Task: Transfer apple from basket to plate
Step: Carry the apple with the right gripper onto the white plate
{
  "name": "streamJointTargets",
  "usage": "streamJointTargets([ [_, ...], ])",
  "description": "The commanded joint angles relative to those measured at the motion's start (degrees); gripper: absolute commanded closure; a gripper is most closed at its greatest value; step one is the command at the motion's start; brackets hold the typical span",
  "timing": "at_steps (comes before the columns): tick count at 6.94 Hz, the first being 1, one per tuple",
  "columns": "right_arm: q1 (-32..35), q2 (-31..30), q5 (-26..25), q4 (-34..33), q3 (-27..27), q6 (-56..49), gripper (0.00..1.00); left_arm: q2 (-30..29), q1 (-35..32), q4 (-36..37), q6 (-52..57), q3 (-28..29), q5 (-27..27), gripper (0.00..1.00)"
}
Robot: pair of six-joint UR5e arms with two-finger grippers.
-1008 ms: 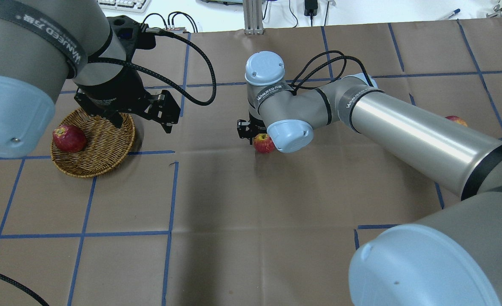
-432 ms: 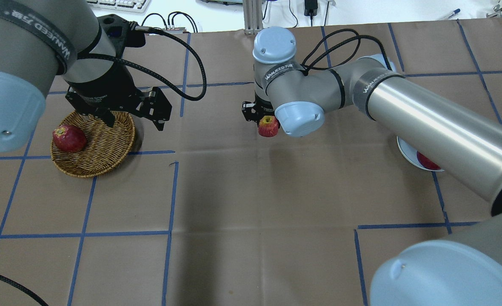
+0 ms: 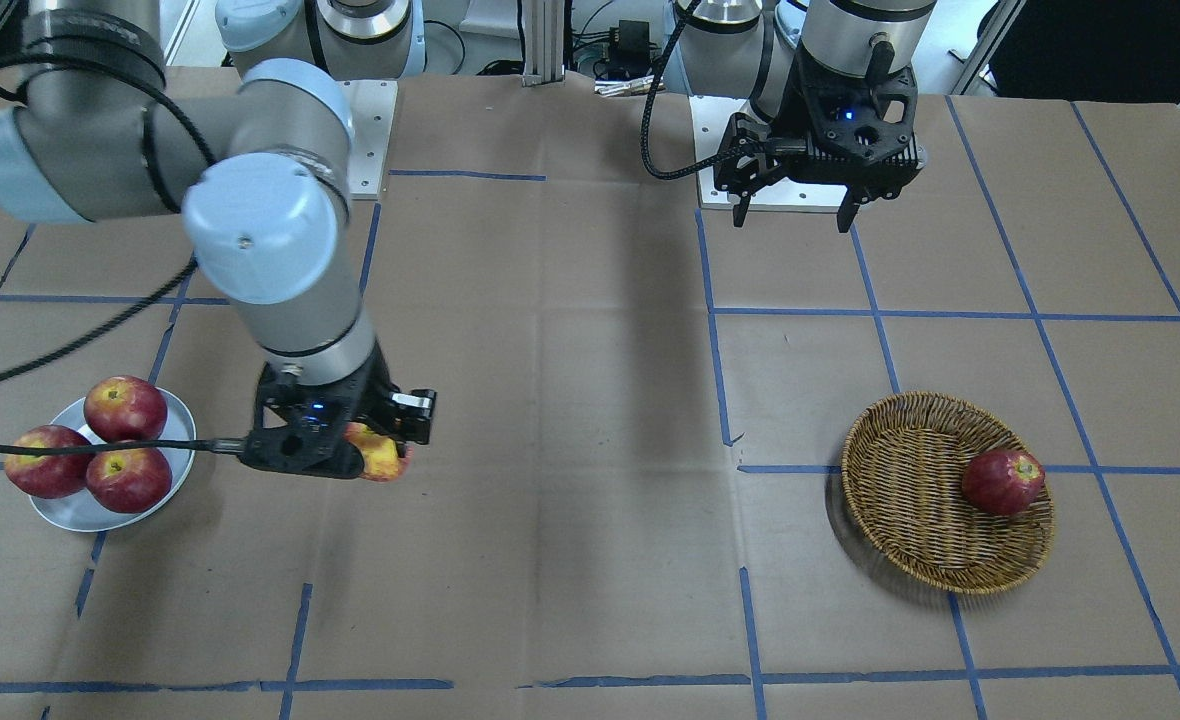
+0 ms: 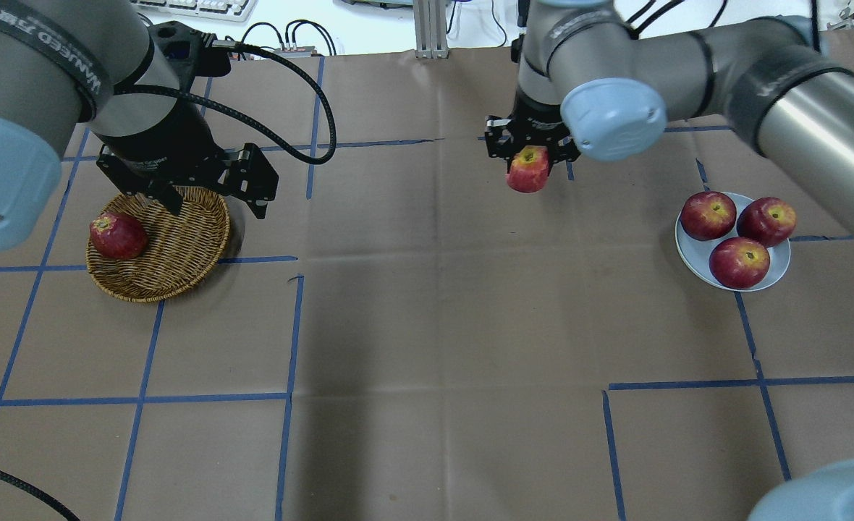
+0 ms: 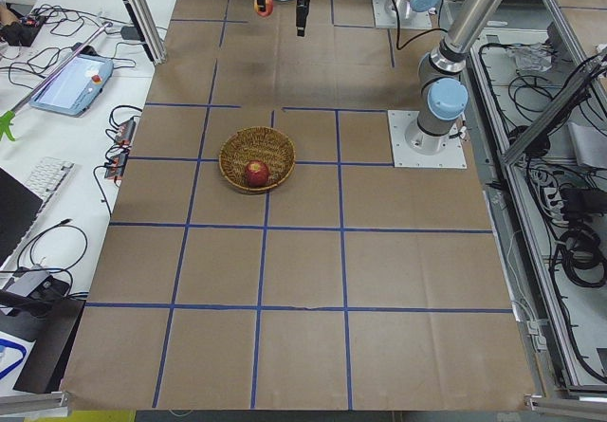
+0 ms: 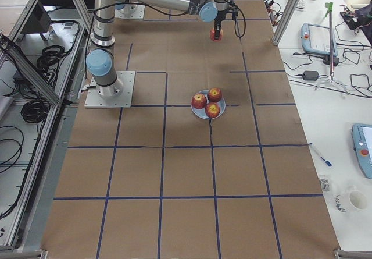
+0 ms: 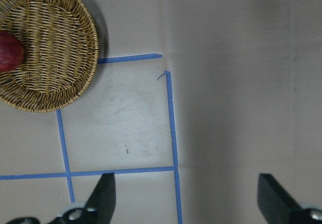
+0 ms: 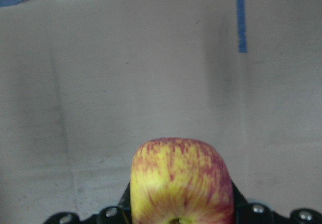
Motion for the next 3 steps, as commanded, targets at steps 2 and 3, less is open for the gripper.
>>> streamJointTargets([
  [2, -17.4, -2.8, -3.7, 3.8, 2.0, -25.4, 0.56, 0.0, 0.2, 0.0, 0.1, 0.0, 0.0, 0.0],
  [3, -22.5, -2.8, -3.6, 3.8, 2.0, -33.1, 0.56, 0.0, 0.2, -0.1, 0.1, 0.0, 0.0, 0.0],
])
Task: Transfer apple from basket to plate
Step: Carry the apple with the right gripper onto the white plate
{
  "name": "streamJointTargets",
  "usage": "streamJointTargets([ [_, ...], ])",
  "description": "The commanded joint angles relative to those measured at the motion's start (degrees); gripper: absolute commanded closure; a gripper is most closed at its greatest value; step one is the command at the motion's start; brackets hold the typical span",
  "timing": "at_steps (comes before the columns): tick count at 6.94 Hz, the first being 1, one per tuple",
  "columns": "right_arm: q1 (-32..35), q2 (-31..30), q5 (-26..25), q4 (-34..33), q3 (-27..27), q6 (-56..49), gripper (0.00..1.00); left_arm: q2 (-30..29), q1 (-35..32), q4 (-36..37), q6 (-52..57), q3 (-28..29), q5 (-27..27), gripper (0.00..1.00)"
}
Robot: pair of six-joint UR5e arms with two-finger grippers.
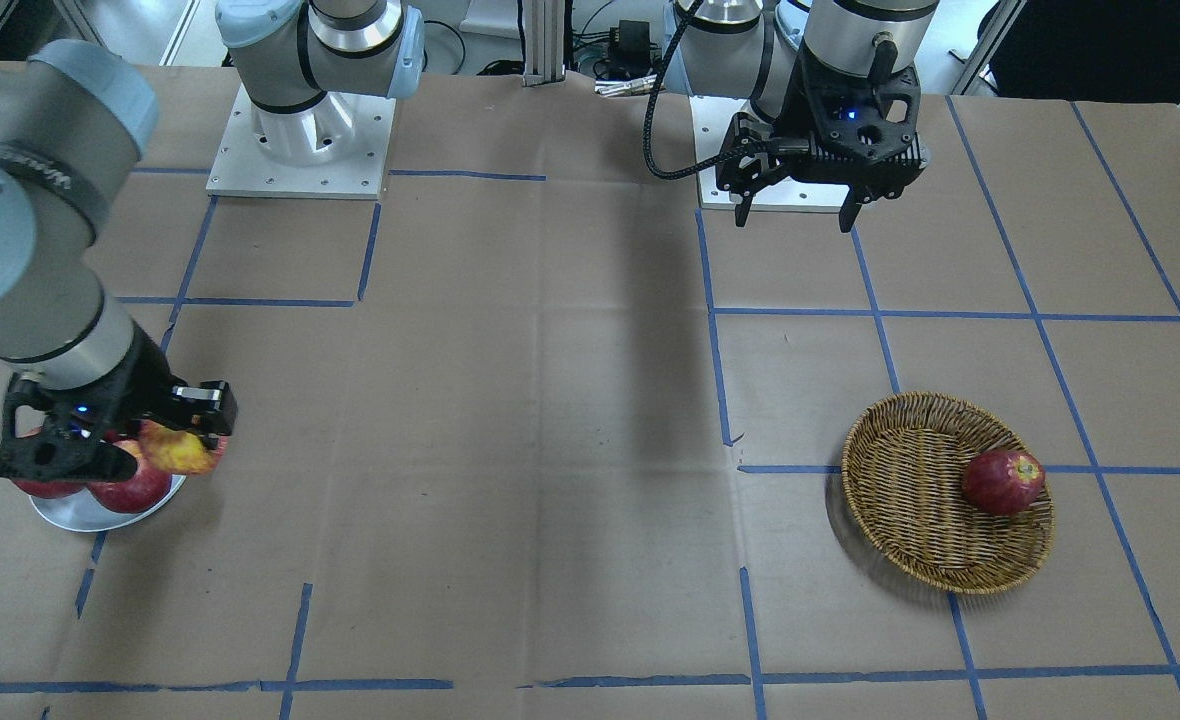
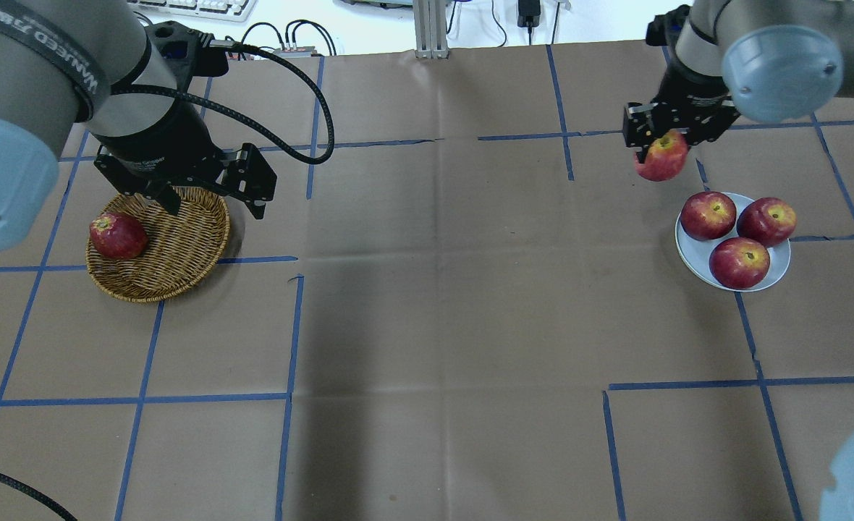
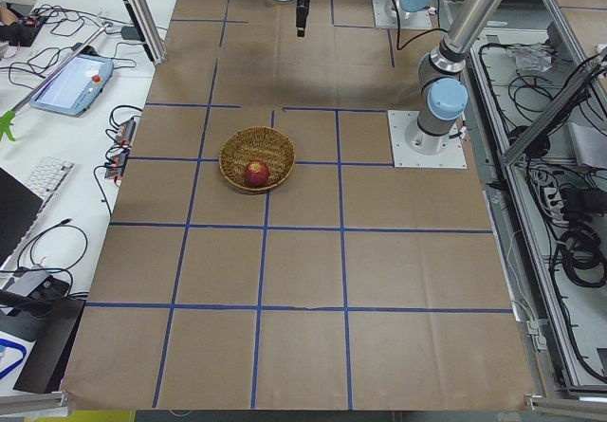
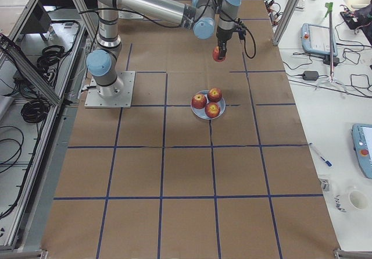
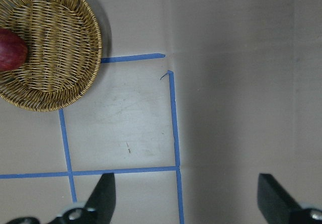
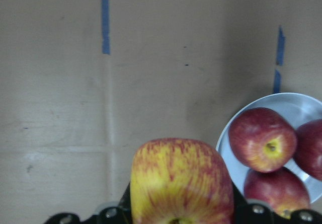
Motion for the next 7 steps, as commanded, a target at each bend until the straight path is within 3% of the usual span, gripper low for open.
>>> streamJointTargets([
  [1, -10.5, -0.2, -0.4, -0.6, 1.2, -16.7, 0.56, 0.0, 0.0, -0.1, -0.1, 0.0, 0.0, 0.0],
  [3, -15.7, 0.4, 0.3, -4.4, 5.1, -23.1, 0.56, 0.0, 0.2, 0.0, -0.1, 0.0, 0.0, 0.0],
  [7, -15.5, 0.0, 0.7, -9.4, 11.4, -22.8, 0.56, 0.0, 3.4, -0.6, 0.0, 0.0, -0.1, 0.0],
])
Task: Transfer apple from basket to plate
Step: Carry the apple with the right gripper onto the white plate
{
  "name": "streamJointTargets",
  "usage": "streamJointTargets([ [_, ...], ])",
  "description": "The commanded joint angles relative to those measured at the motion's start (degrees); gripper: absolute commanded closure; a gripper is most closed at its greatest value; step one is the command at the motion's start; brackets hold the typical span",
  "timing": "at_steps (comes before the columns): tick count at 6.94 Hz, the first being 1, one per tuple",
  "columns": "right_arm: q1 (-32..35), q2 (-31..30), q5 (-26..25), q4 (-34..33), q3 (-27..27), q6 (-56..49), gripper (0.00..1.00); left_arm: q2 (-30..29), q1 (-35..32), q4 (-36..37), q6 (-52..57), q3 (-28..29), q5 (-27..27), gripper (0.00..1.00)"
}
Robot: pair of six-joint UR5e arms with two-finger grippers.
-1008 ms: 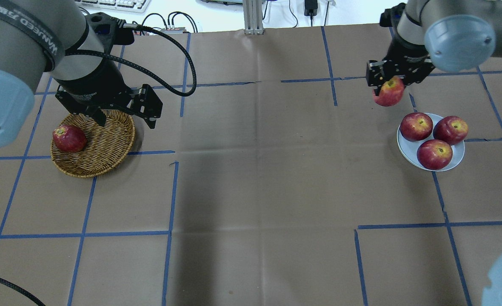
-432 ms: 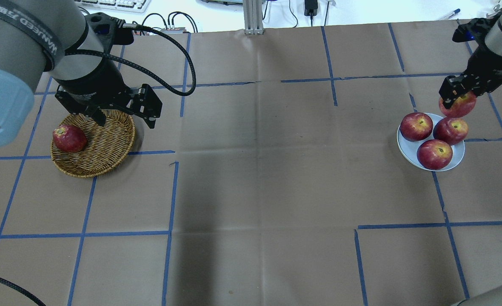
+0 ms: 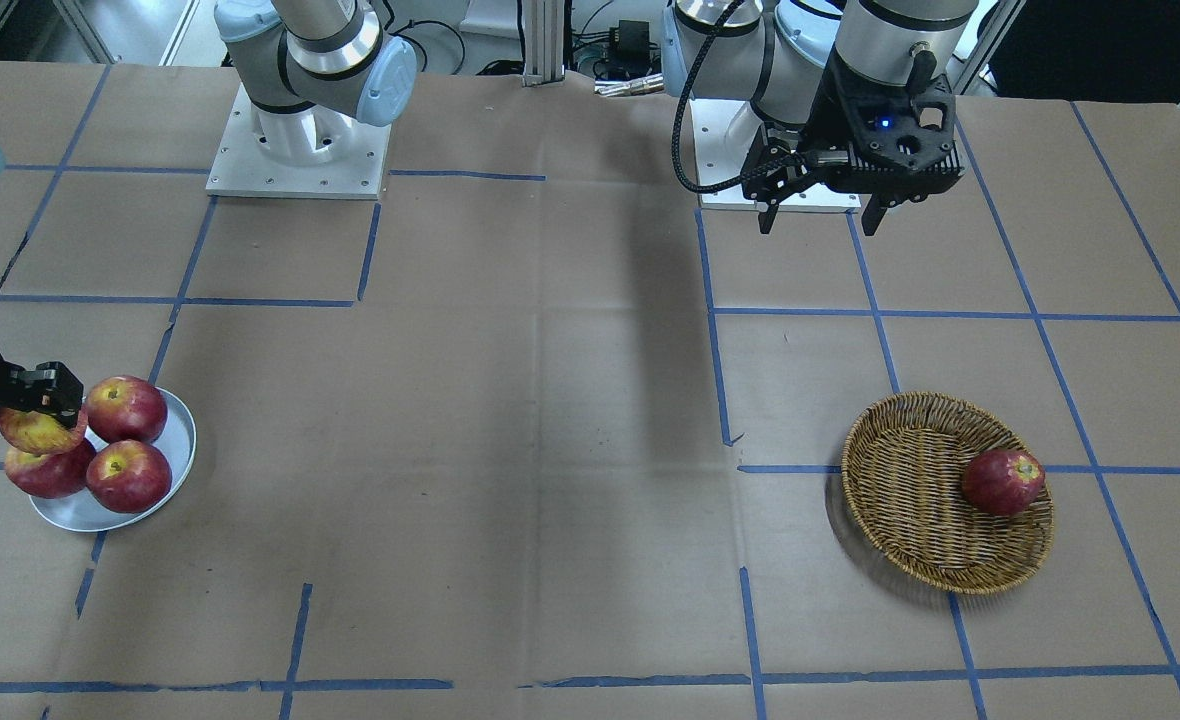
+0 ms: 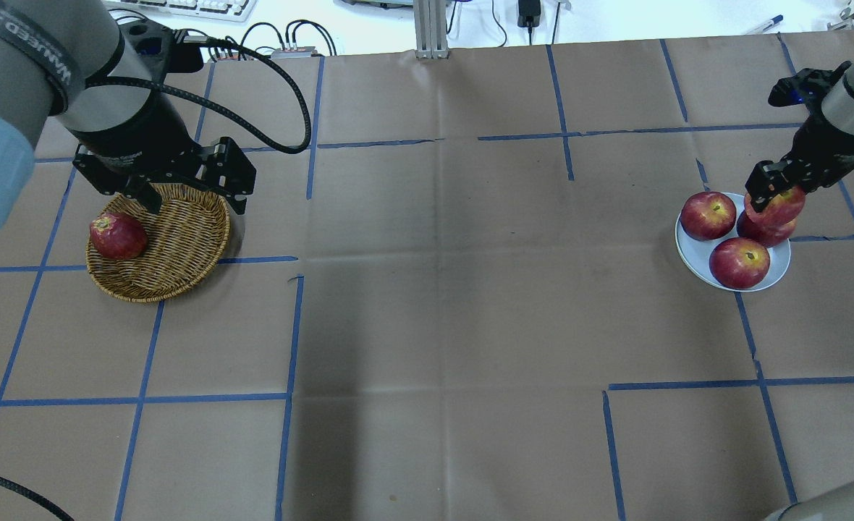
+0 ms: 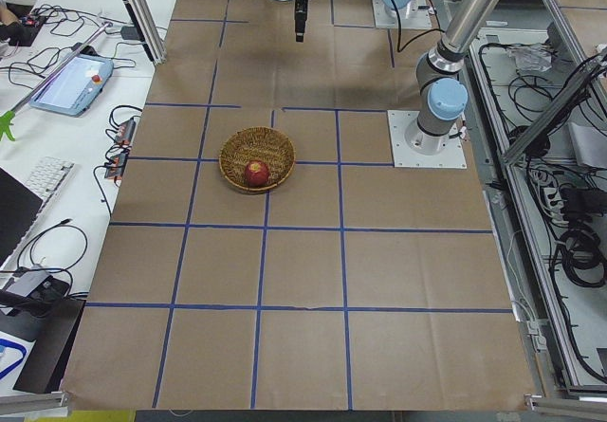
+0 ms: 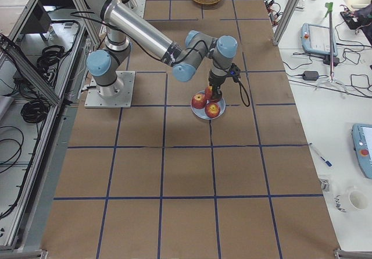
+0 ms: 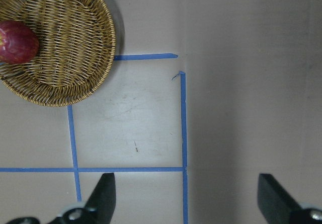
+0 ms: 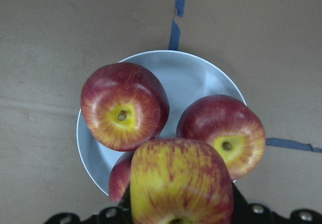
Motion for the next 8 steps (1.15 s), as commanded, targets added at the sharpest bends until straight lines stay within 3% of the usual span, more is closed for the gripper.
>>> streamJointTargets([
  [1, 0.2, 0.4, 0.0, -1.5, 1.3, -0.1, 0.56, 0.2, 0.1, -0.4, 0.0, -0.1, 0.1, 0.0],
  [3, 0.3, 0.3, 0.1, -1.6, 1.4, 0.0, 0.51, 0.1, 0.1, -0.2, 0.0, -0.1, 0.0, 0.0],
  [4, 0.3, 0.3, 0.1, -1.6, 1.4, -0.1, 0.2, 0.1, 0.1, -0.2, 0.0, -0.1, 0.0, 0.0],
  [5, 0.3, 0.4, 1.1, -1.6, 1.4, 0.0, 0.0, 0.1, 0.1, -0.2, 0.0, -0.1, 0.0, 0.0],
  [8, 0.7, -1.0, 2.4, -1.2, -0.2, 0.4, 0.0, 0.1, 0.2, -0.2, 0.0, -0.1, 0.0, 0.0],
])
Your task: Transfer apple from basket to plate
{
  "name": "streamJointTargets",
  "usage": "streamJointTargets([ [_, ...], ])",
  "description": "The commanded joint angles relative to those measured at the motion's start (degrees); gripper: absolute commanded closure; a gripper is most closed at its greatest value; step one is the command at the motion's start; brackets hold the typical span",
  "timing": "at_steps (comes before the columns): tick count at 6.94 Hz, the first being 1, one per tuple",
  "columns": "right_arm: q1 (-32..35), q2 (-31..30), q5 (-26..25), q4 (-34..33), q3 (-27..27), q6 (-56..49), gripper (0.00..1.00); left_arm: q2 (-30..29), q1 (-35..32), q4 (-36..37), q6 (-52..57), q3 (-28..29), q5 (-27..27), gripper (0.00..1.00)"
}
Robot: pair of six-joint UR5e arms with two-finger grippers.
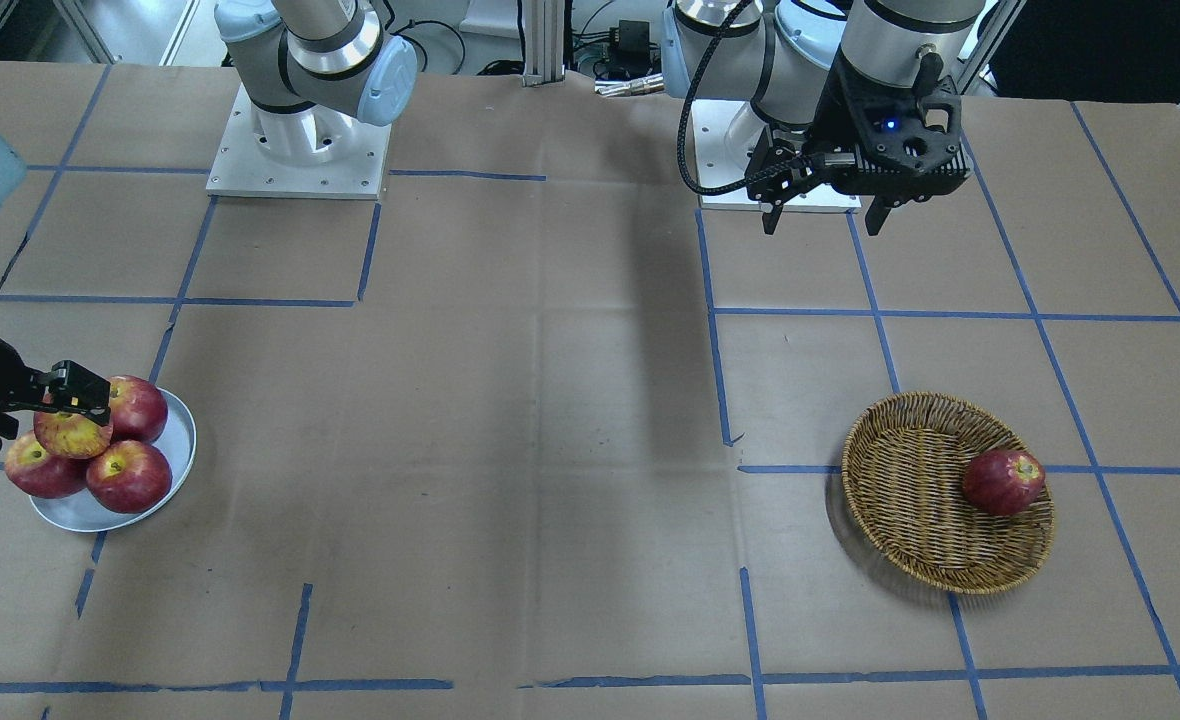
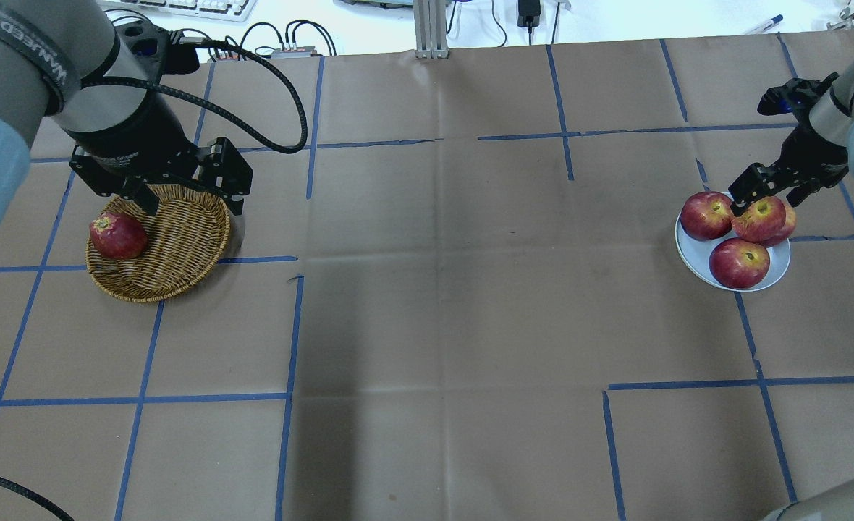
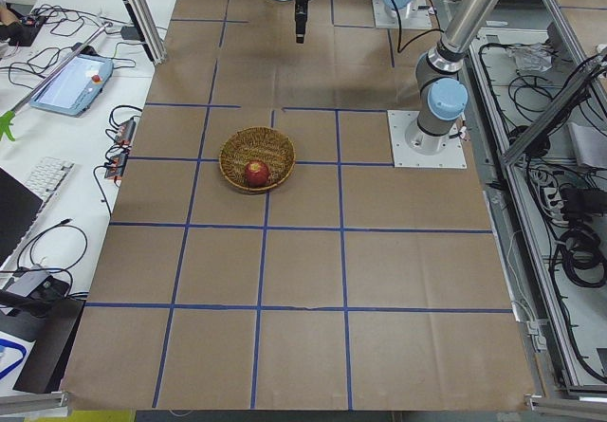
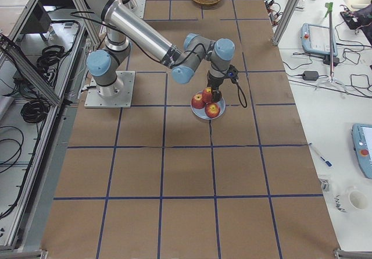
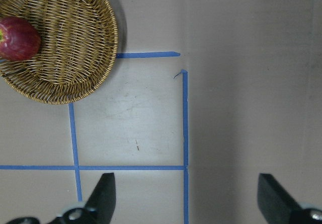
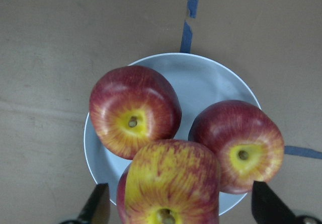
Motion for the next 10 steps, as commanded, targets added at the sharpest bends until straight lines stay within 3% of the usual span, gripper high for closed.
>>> streamJointTargets([
  [1, 1.6, -2.9, 2.8, 3.7, -3.8, 0.4, 0.0, 0.0, 0.0, 0.0, 0.0, 0.0, -0.1, 0.0],
  [2, 4.0, -4.5, 2.9, 9.2, -6.5, 1.4, 0.0, 0.0, 0.0, 0.1, 0.0, 0.0, -0.1, 0.0],
  [4, 10.6, -8.2, 2.3, 19.7, -10.7, 13.7, 0.0, 0.0, 0.0, 0.1, 0.0, 0.0, -0.1, 0.0],
  [7, 23.3, -11.2, 0.6, 24.2, -11.2, 33.0, 0.0, -0.1, 0.0, 0.2, 0.0, 0.0, -0.2, 0.0],
  [10, 25.4, -13.0, 0.6, 25.1, -10.8, 36.8, 0.0, -0.1, 0.0, 0.1, 0.0, 0.0, -0.1, 0.0],
])
